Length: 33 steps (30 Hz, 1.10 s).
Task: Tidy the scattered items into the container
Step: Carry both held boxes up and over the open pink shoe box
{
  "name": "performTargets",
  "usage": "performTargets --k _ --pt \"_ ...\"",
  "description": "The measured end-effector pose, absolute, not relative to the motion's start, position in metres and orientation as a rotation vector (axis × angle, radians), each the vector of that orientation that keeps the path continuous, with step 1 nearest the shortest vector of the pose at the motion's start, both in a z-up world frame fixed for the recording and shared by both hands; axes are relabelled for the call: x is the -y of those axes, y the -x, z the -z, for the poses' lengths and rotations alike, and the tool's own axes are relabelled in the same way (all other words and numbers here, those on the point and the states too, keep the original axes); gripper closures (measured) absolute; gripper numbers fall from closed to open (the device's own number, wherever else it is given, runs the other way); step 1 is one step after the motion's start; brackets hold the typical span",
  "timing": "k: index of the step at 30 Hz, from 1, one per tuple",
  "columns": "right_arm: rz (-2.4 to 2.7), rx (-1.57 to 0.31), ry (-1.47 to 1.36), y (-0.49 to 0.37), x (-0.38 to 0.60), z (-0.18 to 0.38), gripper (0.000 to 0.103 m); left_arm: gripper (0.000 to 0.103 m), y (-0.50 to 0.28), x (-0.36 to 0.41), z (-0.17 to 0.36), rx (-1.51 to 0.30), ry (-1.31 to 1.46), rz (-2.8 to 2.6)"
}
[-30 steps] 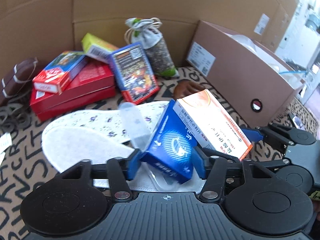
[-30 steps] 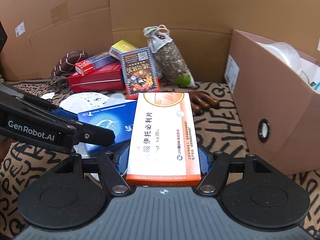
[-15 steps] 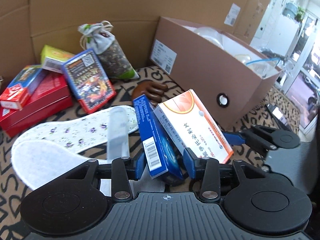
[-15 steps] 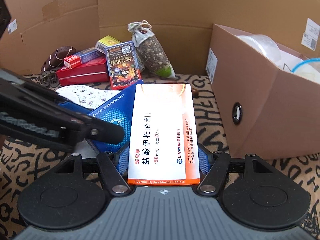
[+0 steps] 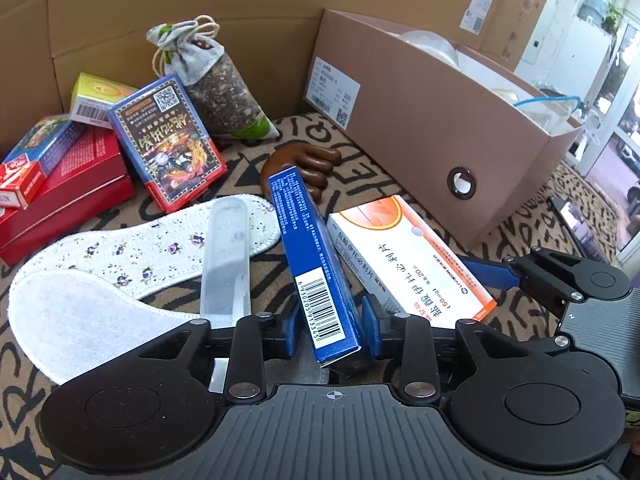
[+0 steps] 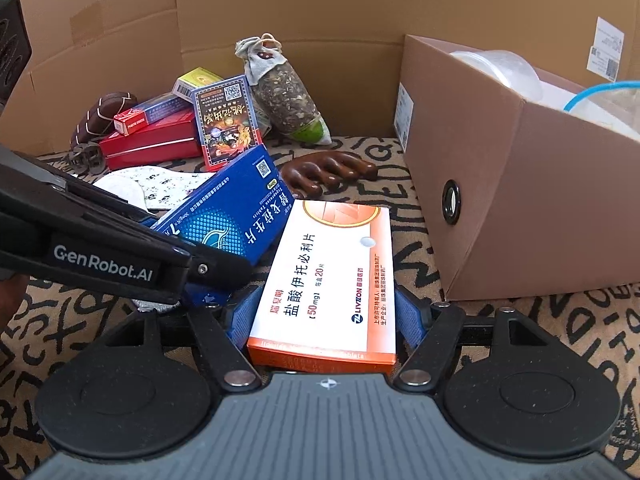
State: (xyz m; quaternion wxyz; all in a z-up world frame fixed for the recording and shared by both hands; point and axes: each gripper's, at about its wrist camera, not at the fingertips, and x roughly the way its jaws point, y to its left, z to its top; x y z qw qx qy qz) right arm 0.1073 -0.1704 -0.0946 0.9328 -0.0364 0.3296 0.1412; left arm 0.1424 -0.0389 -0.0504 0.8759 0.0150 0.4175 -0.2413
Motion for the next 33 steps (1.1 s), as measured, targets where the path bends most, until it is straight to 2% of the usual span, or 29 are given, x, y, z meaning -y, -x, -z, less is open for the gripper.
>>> performTargets --k 9,17,26,33 --pt "-0.297 -0.619 0.031 -0.088 0.182 0.072 0.031 0.086 -0.12 0.036 0.034 -0.83 -0.034 0.447" --pt "-0.304 -0.563 -0.003 -0.071 0.191 0.05 0.032 0.087 -0.098 0.036 -0.001 -0.737 -0.005 0.447" --pt "-0.279 -0.412 0.017 -0.064 0.21 0.005 0.032 0.087 -0.094 0.06 -0.052 -0.608 -0.025 0.471" --pt "-0.207 -0.333 0.035 -0.072 0.24 -0.018 0.032 0.087 -0.116 0.103 -0.075 -0.554 -0.055 0.521"
